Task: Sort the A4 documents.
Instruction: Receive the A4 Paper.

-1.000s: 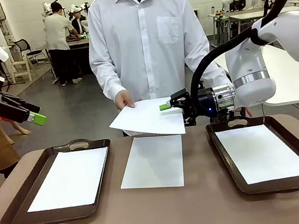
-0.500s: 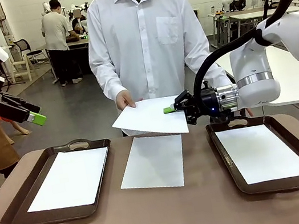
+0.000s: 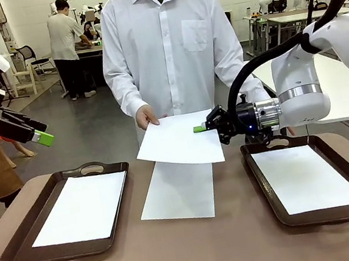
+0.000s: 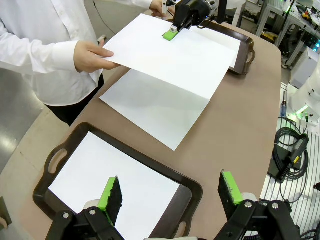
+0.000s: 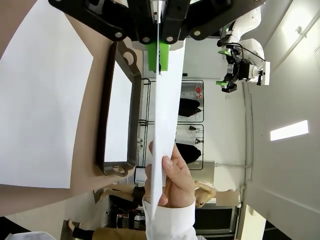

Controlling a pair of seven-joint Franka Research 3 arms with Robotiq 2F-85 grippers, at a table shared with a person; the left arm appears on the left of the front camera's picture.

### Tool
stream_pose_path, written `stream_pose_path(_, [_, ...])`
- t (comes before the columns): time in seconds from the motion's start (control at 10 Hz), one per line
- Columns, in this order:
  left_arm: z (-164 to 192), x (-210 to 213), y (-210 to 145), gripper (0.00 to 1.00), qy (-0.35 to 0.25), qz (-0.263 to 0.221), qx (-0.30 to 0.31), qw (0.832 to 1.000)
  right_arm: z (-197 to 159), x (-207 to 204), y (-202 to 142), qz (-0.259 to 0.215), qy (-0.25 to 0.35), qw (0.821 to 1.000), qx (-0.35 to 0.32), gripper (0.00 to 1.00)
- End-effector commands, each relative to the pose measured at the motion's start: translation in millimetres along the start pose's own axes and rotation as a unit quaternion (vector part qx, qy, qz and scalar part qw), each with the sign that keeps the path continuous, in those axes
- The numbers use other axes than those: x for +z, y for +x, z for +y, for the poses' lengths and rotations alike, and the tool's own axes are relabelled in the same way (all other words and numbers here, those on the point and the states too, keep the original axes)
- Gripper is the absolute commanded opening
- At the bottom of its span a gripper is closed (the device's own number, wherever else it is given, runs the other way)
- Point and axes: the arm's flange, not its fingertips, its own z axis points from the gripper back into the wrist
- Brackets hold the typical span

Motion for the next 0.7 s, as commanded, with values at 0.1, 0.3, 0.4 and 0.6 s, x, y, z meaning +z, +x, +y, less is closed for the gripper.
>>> stream_pose_path(0.1, [1.6,-0.1,-0.8,1.00,-0.005,-0.007,-0.001,1.000,2.3,-2.7,-6.0,-0.004,0.008,1.000,-0.012,0.00])
stream_pose_path(0.3, [1.6,-0.1,-0.8,1.00,-0.005,-0.007,-0.001,1.000,3.7,-9.1,-10.0,0.048,0.011,0.999,0.006,0.00])
stream_pose_path(0.4, [1.6,-0.1,-0.8,1.00,-0.005,-0.007,-0.001,1.000,0.5,-2.4,-1.7,0.004,0.003,1.000,0.000,0.00])
stream_pose_path(0.6, [1.6,-0.1,-0.8,1.00,-0.005,-0.007,-0.001,1.000,0.5,-2.4,-1.7,0.004,0.003,1.000,0.000,0.00])
